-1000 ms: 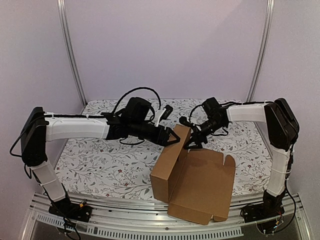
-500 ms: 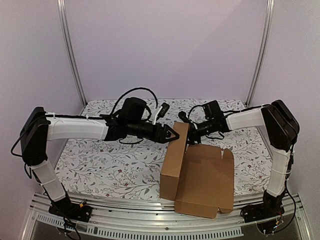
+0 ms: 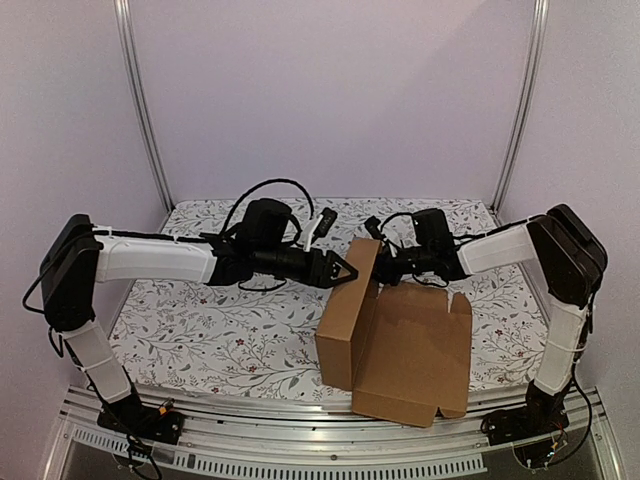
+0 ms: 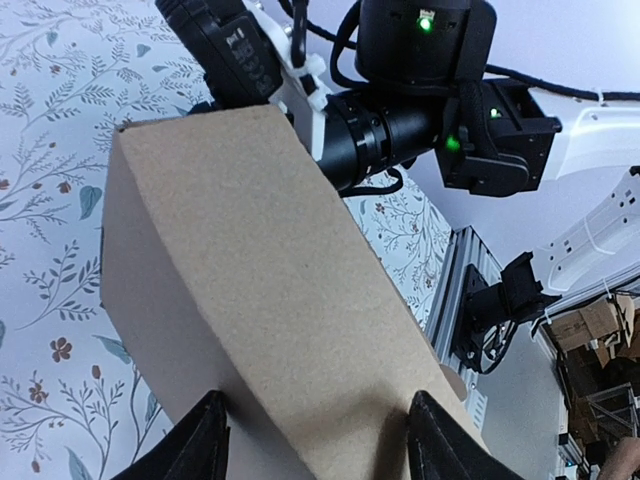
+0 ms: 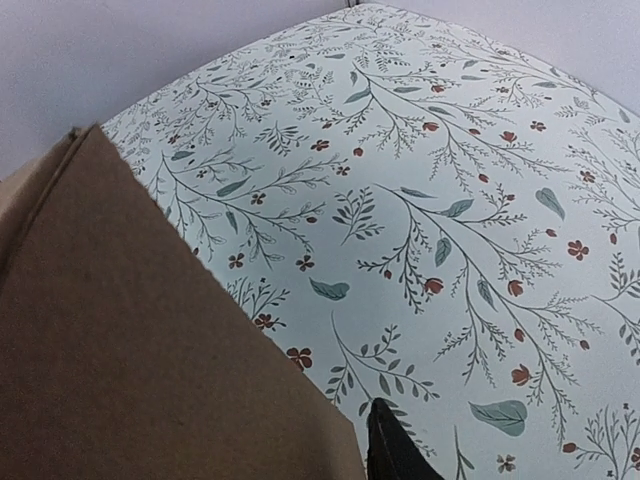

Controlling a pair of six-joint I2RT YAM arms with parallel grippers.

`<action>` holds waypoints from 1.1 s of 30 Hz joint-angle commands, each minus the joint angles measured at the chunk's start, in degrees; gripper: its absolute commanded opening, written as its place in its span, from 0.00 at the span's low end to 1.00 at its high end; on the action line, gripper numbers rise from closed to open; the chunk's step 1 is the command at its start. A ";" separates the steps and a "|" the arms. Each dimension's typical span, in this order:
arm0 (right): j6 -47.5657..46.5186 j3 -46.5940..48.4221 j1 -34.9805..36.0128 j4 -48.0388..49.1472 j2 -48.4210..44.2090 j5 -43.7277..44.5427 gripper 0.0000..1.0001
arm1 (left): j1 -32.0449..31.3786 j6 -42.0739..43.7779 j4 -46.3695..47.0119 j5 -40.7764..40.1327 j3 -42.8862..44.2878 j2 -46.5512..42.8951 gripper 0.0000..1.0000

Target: Fold the paper box

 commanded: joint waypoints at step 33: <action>2.89 1.93 0.43 -6.00 -7.37 8.96 0.00 | 0.59 -3.14 16.46 -1.78 7.17 19.10 0.57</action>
